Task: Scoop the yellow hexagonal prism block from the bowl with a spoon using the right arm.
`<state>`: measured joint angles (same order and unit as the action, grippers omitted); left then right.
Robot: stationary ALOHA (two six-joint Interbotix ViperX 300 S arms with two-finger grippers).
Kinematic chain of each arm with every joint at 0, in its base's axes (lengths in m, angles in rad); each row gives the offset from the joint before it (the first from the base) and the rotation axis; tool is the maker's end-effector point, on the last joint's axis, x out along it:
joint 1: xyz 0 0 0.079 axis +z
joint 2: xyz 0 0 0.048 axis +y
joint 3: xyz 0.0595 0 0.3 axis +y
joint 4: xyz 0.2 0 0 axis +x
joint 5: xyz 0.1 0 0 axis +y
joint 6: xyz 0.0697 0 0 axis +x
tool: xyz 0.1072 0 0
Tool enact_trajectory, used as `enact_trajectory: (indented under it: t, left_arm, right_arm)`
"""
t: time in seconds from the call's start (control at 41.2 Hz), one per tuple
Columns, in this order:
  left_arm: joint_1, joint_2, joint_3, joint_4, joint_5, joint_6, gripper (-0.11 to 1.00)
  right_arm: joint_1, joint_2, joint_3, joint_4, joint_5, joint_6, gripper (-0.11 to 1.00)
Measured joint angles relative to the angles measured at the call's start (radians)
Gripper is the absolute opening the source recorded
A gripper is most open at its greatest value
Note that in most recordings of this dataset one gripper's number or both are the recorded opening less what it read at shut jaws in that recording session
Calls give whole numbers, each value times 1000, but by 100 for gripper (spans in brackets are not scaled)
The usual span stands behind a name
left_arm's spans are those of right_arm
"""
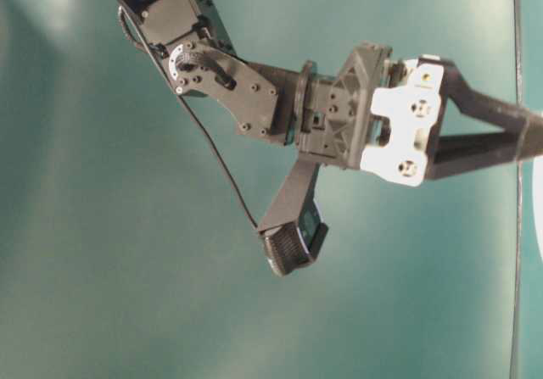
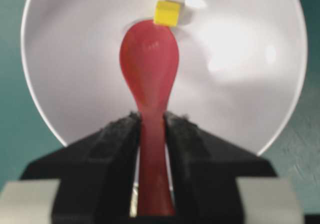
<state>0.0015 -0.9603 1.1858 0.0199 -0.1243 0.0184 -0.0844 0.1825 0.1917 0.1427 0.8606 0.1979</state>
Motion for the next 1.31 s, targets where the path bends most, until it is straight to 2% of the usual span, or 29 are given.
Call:
enact_trajectory:
  t: [0.679,0.945,1.309]
  left_arm:
    - [0,0,0,0,0,0,1]
    - [-2,0,0,0,0,0,1]
    - [-2,0,0,0,0,0,1]
  right_arm:
    - [-38,0,-26,-55,-133,-2,24]
    - [-41,-55,-46,-63,-41,9,24]
    - [-43,-115,-41,-64,150,12,24]
